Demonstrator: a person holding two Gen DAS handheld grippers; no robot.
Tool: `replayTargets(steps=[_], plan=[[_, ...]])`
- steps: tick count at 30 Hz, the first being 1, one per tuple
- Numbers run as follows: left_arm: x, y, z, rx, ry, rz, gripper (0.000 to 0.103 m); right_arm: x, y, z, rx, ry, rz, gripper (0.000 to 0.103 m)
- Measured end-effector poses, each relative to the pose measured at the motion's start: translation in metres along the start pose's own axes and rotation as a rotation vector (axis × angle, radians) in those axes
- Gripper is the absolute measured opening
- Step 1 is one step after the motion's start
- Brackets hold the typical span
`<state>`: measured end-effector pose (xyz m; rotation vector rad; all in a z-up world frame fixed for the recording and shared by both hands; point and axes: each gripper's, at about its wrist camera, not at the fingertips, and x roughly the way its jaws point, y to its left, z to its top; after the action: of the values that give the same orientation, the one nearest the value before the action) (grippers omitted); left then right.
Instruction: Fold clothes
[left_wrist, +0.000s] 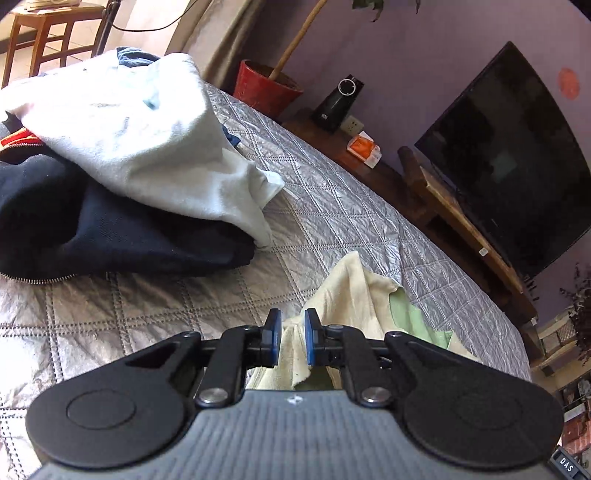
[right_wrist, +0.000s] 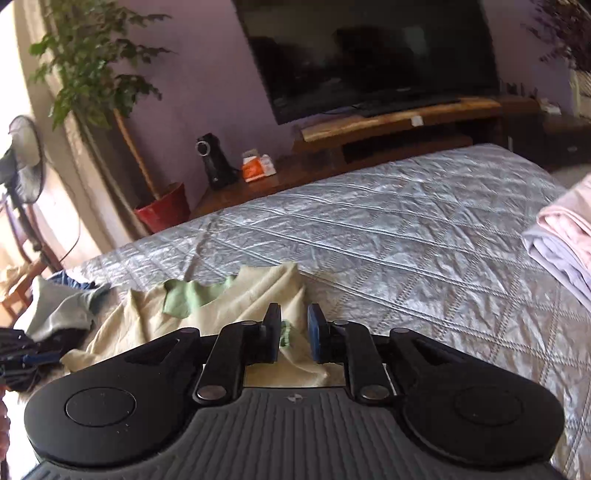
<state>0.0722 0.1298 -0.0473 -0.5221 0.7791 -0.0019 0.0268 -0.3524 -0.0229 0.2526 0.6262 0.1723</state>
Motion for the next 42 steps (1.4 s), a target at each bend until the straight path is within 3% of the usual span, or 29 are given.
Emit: replayTargets(steps=[5,7,10,13,16,20,24,26,31,35,40,41,42], plan=[[-0.004,-0.028,-0.026,0.167,0.047,-0.012,0.011,0.03,0.028,-0.014,-0.075,0.244,0.102,0.027],[-0.005,-0.032,-0.031,0.193,0.058,-0.025,0.011,0.036,0.034,-0.017,-0.105,0.279,0.091,0.027],[-0.004,-0.025,-0.028,0.158,0.031,0.018,0.012,0.048,0.047,-0.014,-0.2,0.267,0.063,0.028],[-0.006,-0.009,-0.017,0.07,-0.017,0.037,0.012,0.063,0.059,-0.002,-0.301,0.198,0.013,0.03],[-0.009,0.003,-0.01,0.028,-0.046,0.07,0.012,0.08,0.059,0.013,-0.249,0.18,-0.018,0.034],[-0.011,0.017,-0.002,-0.011,-0.053,0.091,0.012,0.072,0.101,0.003,-0.349,0.192,0.122,0.034],[-0.013,0.024,0.001,-0.028,-0.054,0.103,0.012,0.094,0.158,-0.013,-0.429,0.267,0.282,0.04],[-0.015,0.025,0.0,-0.016,-0.049,0.11,0.012,0.118,0.175,-0.01,-0.417,0.316,0.315,0.044],[-0.017,0.015,-0.004,0.081,-0.067,0.138,0.015,0.147,0.201,0.015,-0.416,0.278,0.301,0.044],[-0.012,0.001,-0.006,0.151,-0.035,0.048,0.018,0.122,0.182,0.027,-0.351,0.228,0.264,0.054],[0.003,-0.023,-0.013,0.249,0.006,-0.049,0.018,0.077,0.119,0.016,-0.241,0.209,0.135,0.052],[0.005,-0.027,-0.013,0.26,0.011,-0.082,0.018,0.065,0.103,0.012,-0.205,0.199,0.106,0.05],[0.006,-0.031,-0.014,0.274,0.013,-0.106,0.018,0.057,0.089,0.008,-0.179,0.196,0.077,0.034]])
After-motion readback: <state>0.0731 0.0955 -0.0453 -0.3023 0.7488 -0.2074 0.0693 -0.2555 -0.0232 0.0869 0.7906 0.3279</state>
